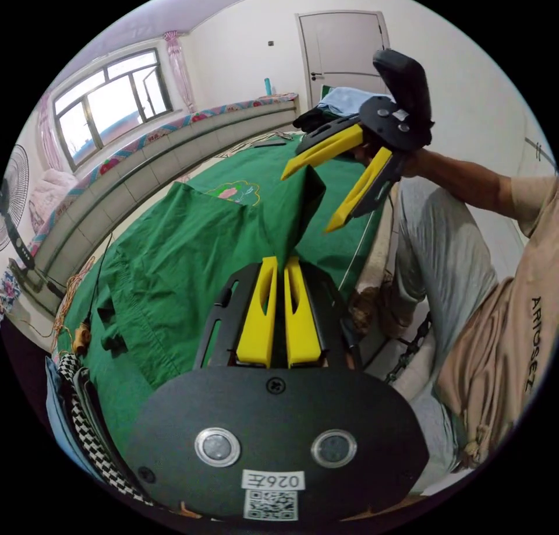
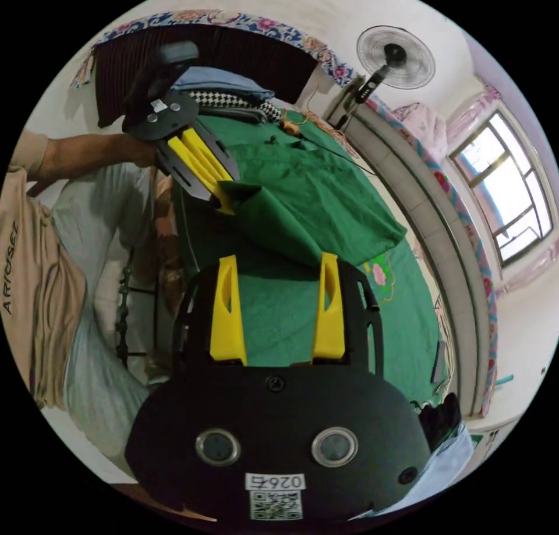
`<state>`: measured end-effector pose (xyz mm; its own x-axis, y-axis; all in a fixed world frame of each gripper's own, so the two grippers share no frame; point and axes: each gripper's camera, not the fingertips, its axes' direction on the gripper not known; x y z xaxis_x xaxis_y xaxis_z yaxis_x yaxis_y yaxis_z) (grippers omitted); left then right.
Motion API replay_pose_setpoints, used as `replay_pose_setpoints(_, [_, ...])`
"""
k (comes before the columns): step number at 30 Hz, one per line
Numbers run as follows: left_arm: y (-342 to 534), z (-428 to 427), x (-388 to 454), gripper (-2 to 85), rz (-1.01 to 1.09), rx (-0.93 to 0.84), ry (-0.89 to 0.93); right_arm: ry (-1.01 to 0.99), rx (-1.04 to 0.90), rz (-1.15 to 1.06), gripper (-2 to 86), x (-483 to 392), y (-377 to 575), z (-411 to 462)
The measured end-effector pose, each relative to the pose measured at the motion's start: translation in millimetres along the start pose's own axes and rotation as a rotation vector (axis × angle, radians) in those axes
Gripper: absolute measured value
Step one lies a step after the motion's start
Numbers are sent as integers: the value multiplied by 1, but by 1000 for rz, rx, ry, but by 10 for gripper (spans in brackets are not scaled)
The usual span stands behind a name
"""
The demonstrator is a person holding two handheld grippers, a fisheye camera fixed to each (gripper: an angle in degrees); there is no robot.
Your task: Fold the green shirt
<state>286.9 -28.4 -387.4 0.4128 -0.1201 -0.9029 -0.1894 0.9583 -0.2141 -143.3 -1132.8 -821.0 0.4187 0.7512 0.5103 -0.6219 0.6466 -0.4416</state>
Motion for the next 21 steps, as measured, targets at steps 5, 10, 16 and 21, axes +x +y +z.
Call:
replay_pose_setpoints(5, [-2,4,-6,15,6,0,28,39,-32,-156,140,-34,-44,23])
replay_pose_setpoints(10, [-8,-9,4,199,63,13,-85,-73,-6,-130,-6,-41,-65,23])
replay_pose_setpoints(16, [-13,-16,17,228,108,-86,-275,-145,143,72,-13,-5,-68,-1])
replay_pose_setpoints(21, [-8,18,5,148,118,-350,-559,-172,263,152,-14,20,-70,-26])
